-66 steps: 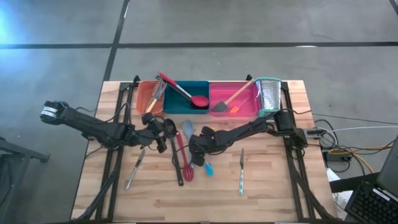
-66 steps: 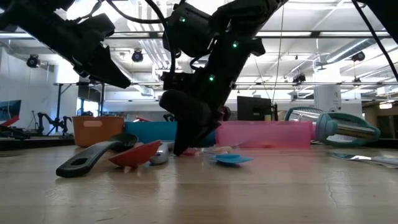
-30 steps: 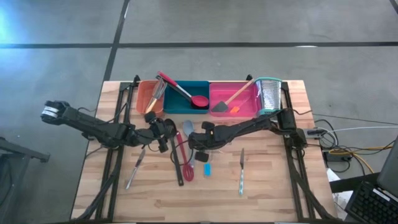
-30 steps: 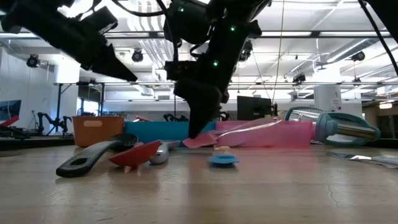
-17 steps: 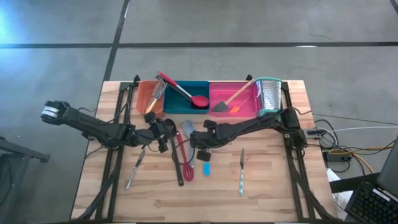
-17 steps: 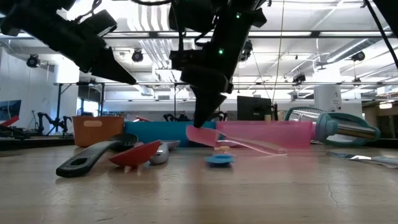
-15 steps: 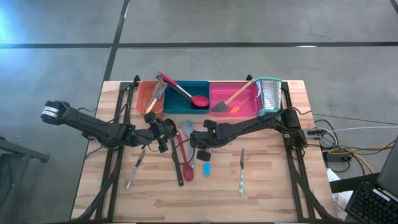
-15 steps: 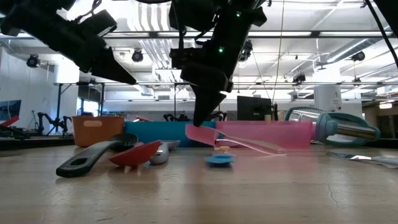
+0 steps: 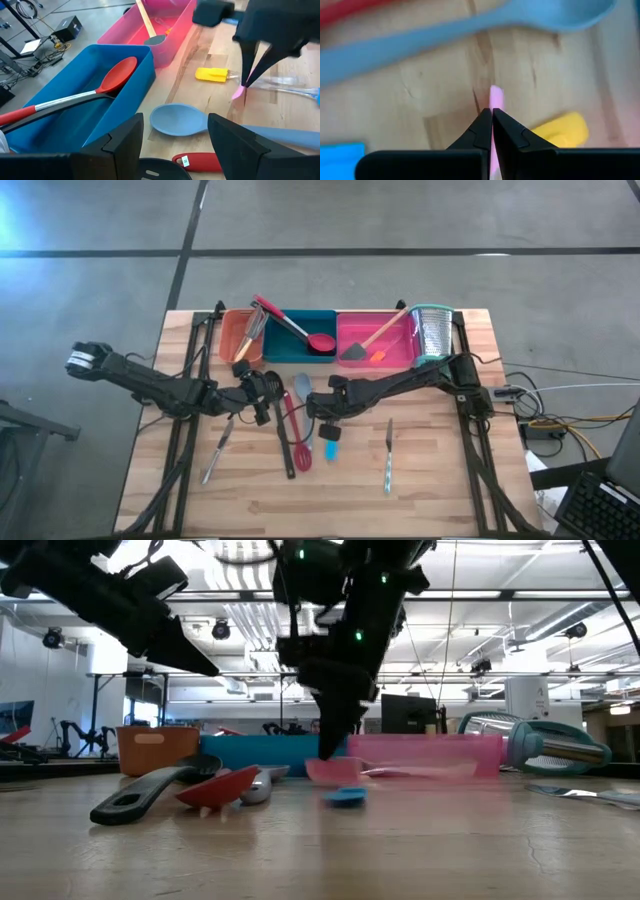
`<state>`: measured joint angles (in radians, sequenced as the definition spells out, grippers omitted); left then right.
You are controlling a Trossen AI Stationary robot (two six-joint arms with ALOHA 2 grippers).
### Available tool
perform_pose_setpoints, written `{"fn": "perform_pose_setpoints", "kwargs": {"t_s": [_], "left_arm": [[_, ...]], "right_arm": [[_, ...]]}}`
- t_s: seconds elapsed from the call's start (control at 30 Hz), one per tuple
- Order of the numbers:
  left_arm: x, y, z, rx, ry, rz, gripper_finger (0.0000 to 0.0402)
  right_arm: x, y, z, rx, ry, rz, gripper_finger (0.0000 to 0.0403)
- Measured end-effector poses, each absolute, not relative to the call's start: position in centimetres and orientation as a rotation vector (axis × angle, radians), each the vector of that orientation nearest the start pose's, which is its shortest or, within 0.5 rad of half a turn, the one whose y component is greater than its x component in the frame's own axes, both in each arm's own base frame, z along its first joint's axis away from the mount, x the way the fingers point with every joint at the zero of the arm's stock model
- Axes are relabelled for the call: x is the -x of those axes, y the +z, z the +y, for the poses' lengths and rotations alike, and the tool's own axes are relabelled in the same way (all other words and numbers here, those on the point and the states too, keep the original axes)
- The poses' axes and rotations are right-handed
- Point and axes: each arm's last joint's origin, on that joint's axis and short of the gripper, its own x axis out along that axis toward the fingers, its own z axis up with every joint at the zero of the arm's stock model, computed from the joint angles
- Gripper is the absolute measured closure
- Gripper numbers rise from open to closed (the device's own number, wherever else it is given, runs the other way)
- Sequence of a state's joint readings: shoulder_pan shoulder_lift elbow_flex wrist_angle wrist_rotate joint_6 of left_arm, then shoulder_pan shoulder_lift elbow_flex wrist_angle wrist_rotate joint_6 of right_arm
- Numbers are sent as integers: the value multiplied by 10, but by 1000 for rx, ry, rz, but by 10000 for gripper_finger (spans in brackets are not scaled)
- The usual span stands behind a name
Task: Pick & Place Kitchen Items
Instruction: Put the pink spatula into the red bin
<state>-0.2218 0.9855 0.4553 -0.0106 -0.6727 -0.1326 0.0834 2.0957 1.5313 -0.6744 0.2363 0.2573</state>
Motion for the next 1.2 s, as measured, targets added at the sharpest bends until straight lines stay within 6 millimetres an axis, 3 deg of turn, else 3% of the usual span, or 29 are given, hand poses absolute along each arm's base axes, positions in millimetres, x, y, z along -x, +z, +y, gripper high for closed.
{"fn": "perform_pose_setpoints", "kwargs": {"t_s": [0.23,0.57,0.83,1.2], "left_arm": [[-192,204,-25,-108,471,462,174],[-192,204,-25,-106,470,462,174],[-192,204,-25,-106,469,462,174],[-192,203,-25,-106,470,468,174]], "right_arm": [[-421,140,15,-56,-285,1255,395],[-422,142,14,-84,-243,1257,387],[-426,159,19,-51,-120,1259,309],[-409,159,17,-6,-112,1454,205]]}}
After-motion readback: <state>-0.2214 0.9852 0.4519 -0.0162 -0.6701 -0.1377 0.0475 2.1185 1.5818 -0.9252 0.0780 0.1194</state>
